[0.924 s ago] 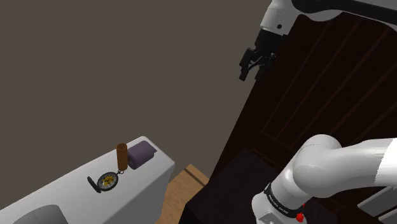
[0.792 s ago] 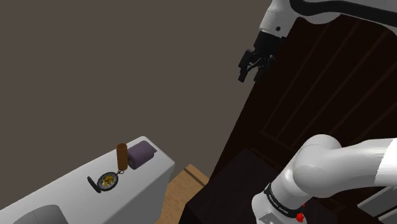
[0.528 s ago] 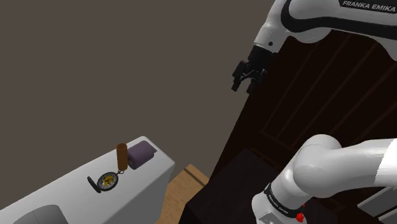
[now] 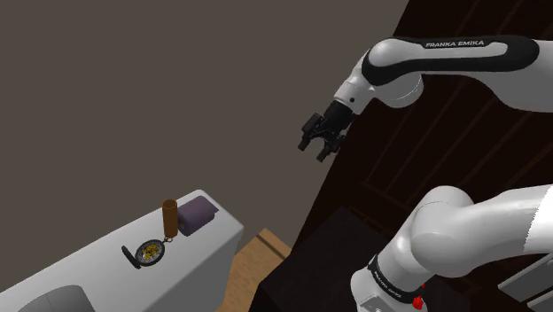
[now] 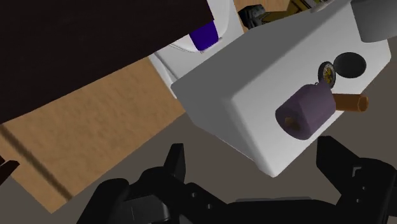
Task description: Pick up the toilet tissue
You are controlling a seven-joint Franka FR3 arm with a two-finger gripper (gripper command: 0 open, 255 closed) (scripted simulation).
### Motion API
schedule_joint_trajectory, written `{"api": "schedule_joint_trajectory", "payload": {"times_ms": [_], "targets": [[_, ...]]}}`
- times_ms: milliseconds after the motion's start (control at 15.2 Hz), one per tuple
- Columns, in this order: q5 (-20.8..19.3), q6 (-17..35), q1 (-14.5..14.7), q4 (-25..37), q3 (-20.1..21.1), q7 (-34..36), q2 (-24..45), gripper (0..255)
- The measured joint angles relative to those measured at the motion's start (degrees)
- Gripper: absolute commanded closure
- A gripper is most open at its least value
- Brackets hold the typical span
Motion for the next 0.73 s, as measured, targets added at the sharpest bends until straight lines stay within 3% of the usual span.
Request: {"api": "schedule_joint_trajectory", "payload": {"times_ms": [396,726], "targets": [[17.83,11.83,7.82,-6.16,-6.12,-10.14,8.63,0],[39.2,15.1,17.42,-6.23,-11.86,-24.19,19.43,0]]}}
